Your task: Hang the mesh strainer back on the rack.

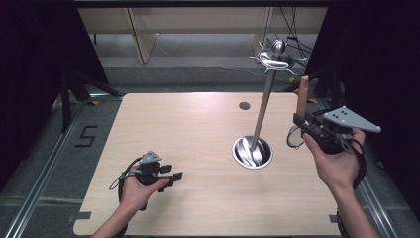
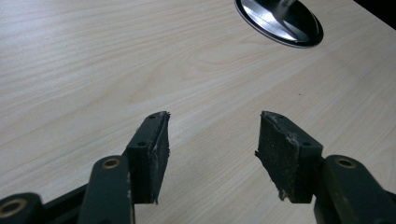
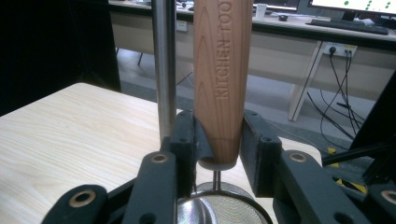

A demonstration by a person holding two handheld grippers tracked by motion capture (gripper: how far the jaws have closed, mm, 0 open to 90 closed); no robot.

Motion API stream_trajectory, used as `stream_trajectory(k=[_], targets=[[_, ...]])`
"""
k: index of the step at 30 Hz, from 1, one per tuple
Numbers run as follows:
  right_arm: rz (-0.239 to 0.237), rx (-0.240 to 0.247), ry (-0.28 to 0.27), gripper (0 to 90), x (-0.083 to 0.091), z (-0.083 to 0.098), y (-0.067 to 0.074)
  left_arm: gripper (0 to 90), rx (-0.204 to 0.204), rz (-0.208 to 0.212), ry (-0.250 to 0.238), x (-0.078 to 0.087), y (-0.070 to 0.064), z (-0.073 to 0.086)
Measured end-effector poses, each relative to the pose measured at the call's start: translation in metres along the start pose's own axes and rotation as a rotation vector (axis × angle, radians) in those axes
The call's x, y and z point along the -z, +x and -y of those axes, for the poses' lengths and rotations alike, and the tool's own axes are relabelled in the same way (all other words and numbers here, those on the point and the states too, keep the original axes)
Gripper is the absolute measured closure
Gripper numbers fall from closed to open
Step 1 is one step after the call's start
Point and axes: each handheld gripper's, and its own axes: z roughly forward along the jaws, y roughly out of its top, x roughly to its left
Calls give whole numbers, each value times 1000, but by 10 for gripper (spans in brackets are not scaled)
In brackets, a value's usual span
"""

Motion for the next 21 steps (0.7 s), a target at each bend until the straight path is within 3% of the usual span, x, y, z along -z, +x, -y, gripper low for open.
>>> stream_trajectory(k=[21], targets=[[-15,14,-49,692,3,-14,6,424,-9,0,7,1,1,0]])
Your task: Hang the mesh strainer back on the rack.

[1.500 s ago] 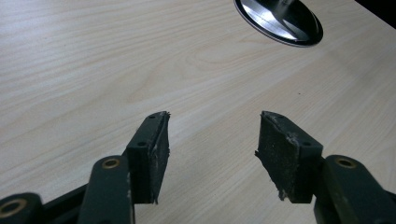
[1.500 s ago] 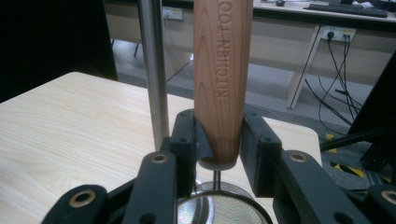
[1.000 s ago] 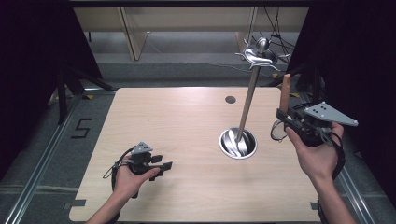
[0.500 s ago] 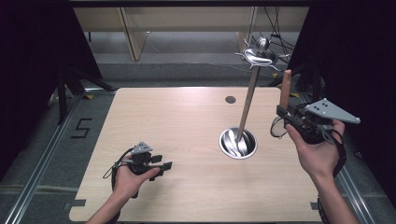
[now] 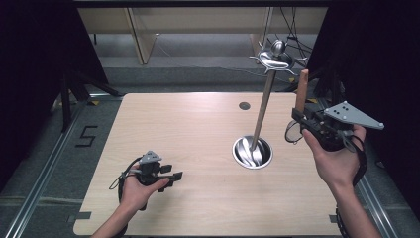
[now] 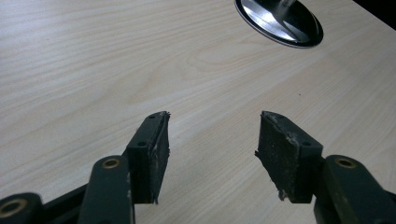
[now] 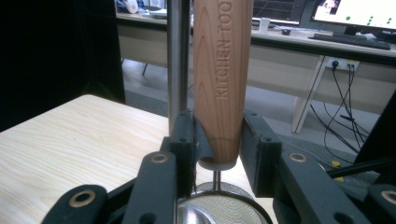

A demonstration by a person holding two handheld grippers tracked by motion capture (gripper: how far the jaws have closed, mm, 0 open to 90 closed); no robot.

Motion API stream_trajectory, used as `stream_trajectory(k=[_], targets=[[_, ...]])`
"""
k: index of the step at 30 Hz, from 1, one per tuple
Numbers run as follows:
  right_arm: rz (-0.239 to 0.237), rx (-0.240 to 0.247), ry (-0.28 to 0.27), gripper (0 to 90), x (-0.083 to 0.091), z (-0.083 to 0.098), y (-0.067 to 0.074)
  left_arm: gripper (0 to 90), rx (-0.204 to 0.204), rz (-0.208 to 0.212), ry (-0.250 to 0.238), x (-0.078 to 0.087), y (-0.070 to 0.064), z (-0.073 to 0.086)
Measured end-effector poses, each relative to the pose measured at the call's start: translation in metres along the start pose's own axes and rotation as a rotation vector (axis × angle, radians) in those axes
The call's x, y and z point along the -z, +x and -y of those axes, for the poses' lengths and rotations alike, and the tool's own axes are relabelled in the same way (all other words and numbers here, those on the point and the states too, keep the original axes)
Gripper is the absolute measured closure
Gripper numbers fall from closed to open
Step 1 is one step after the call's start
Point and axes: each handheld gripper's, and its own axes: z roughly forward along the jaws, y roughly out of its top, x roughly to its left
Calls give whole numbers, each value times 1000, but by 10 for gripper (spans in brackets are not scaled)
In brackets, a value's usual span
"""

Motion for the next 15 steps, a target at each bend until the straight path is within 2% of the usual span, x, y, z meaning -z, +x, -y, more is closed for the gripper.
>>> stream_trajectory(k=[7,10,15], targets=[[2,-8,-13,692,1,-2,5,424,11,1,-15,-1,-1,0],[-7,3,-15,692,0,-3,4,424,8,1,-8,0,0,0],[-11,-9,-12,692,1,-4,5,424,8,1,-10,0,0,0]])
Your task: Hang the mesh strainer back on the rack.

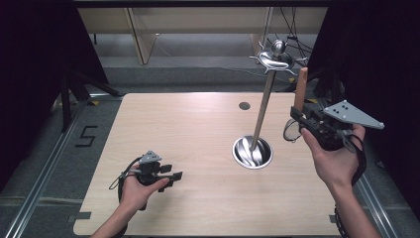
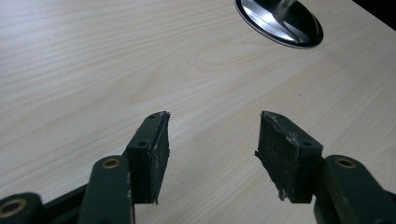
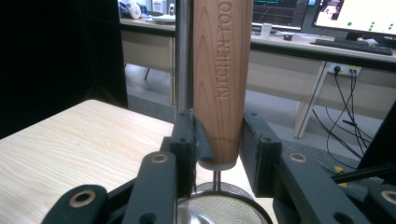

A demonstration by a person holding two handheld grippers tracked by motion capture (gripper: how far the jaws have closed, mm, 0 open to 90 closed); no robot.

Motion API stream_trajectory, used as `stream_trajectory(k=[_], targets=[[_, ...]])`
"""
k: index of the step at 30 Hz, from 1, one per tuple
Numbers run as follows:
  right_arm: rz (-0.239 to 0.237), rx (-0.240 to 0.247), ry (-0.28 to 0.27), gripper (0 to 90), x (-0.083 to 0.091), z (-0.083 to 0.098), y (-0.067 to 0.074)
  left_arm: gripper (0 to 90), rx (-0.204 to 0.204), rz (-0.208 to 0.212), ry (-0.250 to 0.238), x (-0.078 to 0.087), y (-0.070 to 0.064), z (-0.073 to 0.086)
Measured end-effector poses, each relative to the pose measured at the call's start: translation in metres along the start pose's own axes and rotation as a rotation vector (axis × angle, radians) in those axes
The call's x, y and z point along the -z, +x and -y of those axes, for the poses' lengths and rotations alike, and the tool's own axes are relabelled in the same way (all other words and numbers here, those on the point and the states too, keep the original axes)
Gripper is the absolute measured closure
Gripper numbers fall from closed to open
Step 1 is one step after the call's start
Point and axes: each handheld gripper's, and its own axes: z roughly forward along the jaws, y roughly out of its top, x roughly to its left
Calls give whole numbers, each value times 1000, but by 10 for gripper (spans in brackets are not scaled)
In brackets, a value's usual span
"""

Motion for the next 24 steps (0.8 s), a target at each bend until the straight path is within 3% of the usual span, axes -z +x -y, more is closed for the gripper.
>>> stream_trajectory(k=[9,24], targets=[[-4,17,-11,692,0,-2,1,425,0,-2,2,0,0,0],[-17,5,5,692,-1,-4,7,425,0,1,2,0,0,0]])
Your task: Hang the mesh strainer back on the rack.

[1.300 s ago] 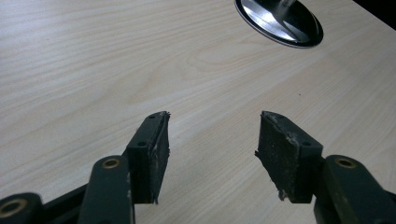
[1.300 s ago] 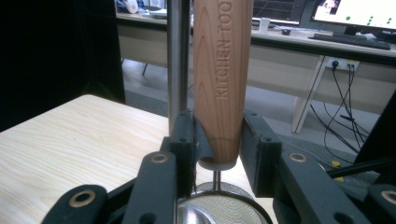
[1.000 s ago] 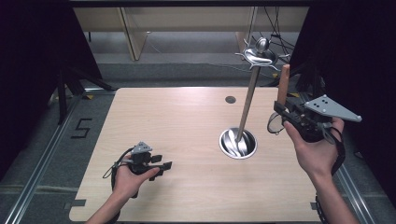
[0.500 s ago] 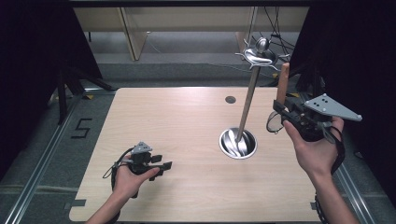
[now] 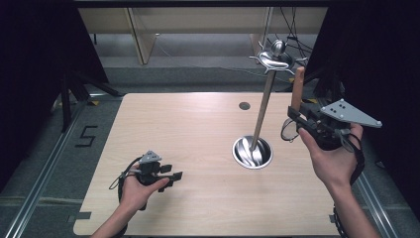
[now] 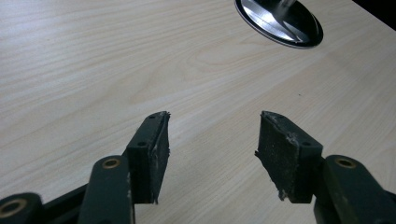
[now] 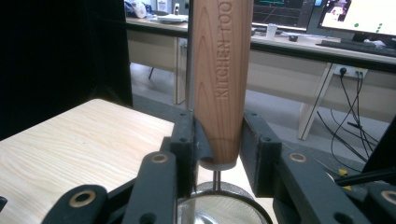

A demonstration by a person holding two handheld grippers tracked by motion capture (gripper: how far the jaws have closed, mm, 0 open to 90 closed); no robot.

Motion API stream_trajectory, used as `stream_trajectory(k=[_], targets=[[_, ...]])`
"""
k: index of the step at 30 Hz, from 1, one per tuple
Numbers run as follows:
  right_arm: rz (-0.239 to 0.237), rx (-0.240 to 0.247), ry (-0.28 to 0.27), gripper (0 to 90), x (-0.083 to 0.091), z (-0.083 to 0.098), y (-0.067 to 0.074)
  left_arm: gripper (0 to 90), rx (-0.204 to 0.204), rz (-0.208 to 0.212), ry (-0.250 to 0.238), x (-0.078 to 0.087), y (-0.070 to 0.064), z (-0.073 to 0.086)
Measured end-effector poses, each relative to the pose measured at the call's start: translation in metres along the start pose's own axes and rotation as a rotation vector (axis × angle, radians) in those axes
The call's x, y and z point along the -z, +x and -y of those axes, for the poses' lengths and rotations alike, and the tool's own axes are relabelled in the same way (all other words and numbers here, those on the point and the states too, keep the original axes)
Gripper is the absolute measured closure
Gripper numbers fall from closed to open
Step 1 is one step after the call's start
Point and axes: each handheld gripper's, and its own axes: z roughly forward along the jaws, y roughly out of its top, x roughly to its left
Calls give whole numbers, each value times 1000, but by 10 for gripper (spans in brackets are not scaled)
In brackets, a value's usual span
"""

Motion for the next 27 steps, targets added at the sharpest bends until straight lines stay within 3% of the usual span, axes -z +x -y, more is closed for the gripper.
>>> stream_trajectory(k=[5,6,15,16,19,27], targets=[[0,27,-4,692,-3,-1,-1,425,-2,0,0,1,0,0],[-2,0,5,692,-3,-1,1,424,-2,0,0,1,0,0],[-4,16,6,692,-7,-3,1,425,-2,-2,-3,1,1,0],[-2,-2,12,692,-7,-3,2,425,-2,-1,-2,1,1,0],[2,26,-10,692,-10,-4,0,425,-2,-1,-3,1,0,0],[0,1,11,692,-11,-4,1,425,-1,-1,-3,1,1,0]])
